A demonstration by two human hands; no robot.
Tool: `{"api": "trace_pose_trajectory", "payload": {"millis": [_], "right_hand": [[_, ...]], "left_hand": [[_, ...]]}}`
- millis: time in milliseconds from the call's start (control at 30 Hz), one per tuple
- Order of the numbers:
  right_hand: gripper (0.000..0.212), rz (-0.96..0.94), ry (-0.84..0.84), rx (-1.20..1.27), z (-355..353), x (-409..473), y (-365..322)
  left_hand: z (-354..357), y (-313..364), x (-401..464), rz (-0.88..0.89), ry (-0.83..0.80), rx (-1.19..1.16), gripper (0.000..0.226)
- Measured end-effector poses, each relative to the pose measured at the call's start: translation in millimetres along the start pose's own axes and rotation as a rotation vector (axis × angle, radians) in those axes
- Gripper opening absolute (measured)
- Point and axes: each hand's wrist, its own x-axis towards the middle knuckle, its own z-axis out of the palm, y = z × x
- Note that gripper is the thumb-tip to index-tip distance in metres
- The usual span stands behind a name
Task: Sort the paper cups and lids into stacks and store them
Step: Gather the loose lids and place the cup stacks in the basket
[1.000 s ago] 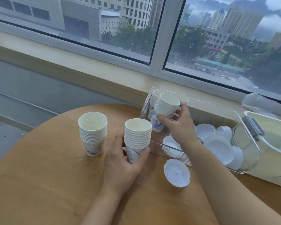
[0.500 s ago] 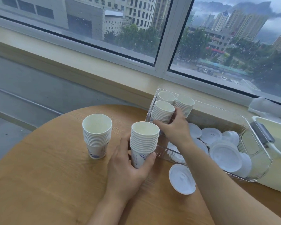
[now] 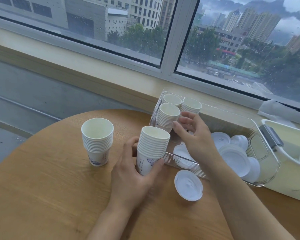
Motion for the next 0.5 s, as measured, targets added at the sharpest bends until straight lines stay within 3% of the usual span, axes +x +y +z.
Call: {"api": "trace_pose_trajectory", "payload": {"millis": [67, 233, 367, 500], "right_hand": [[0.039, 0.001, -0.075, 0.119, -4, -22, -10], [0.063, 0.031, -0.270, 0.235, 3, -70, -12], [0.084, 0.033, -0.231, 0.228, 7, -78, -2], [0.086, 0.010, -0.185, 0.217, 0, -75, -1]], "left_hand": [[1, 2, -1, 0.013, -0.003, 0.006, 0.069], [3, 7, -5, 0.086, -0.007, 0.059, 0.066], [5, 5, -7, 0.135, -0.059, 0.116, 0.069], [7, 4, -8, 0.154, -0.086, 0.127, 0.071]]}}
